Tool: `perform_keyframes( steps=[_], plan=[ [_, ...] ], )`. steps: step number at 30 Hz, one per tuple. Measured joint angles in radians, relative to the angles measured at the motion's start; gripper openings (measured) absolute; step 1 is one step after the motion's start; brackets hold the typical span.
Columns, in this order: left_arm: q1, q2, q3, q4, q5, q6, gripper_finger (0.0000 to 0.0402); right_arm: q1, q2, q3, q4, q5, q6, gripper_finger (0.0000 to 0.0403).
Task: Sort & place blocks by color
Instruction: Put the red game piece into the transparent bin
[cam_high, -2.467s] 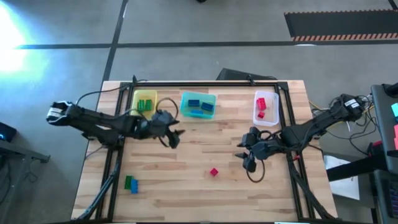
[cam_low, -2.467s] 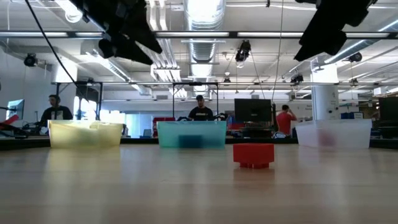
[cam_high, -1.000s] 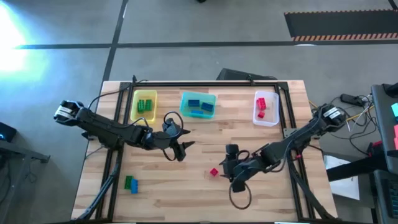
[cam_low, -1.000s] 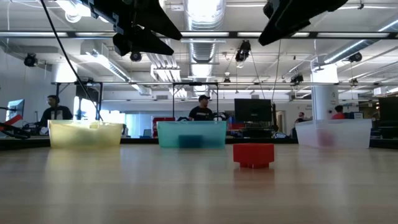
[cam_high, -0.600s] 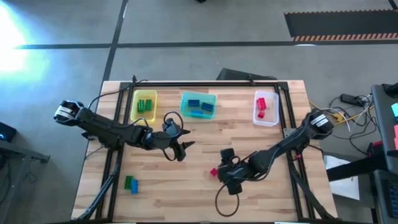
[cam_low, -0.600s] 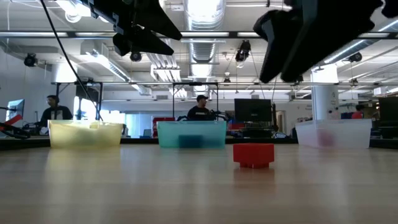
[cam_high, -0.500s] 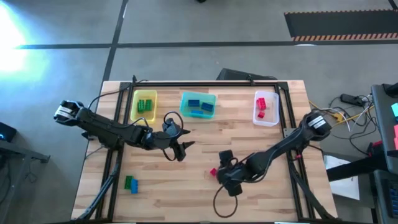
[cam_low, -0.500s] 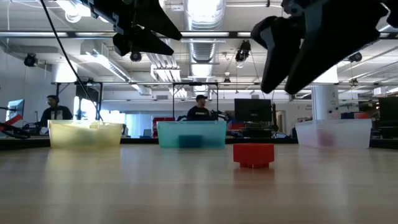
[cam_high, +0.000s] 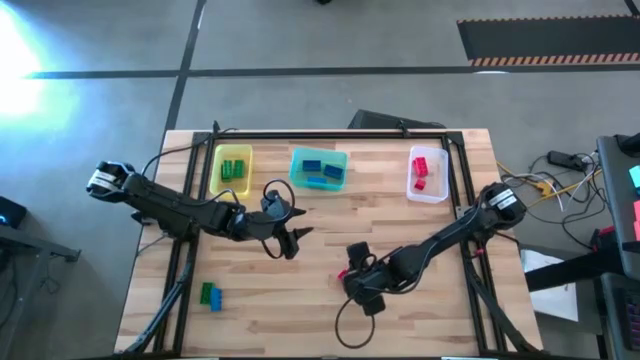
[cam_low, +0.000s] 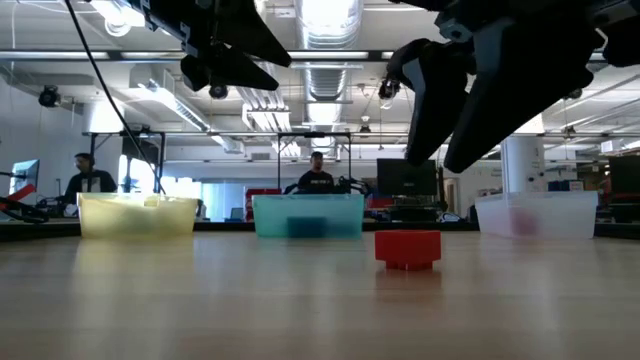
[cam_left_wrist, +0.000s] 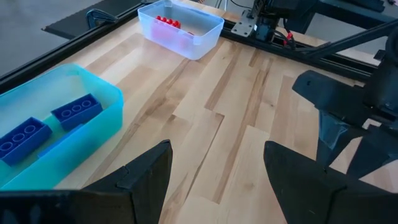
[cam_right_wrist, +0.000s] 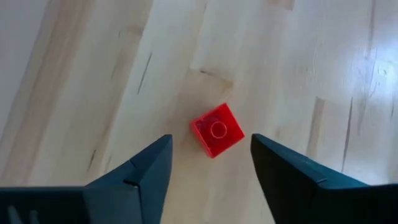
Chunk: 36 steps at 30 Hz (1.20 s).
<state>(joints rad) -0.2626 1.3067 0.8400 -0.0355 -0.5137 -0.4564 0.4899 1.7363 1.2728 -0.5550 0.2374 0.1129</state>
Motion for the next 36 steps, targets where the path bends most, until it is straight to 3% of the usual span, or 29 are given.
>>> perform_keyframes(
  steps=[8,14,36],
  plan=[
    [0.000,0.000,-0.006,0.001,0.000,0.001,0.0238,-0.015,0.000,-0.009,0.034,-0.001,-0.025,0.0284],
    [0.000,0.000,-0.010,0.002,0.000,0.001,0.0238,-0.032,0.000,-0.054,0.105,-0.005,-0.034,0.0315],
    [0.000,0.000,-0.013,0.006,0.000,0.001,0.0238,-0.124,-0.001,-0.302,0.513,-0.141,-0.099,0.0301]
  ],
)
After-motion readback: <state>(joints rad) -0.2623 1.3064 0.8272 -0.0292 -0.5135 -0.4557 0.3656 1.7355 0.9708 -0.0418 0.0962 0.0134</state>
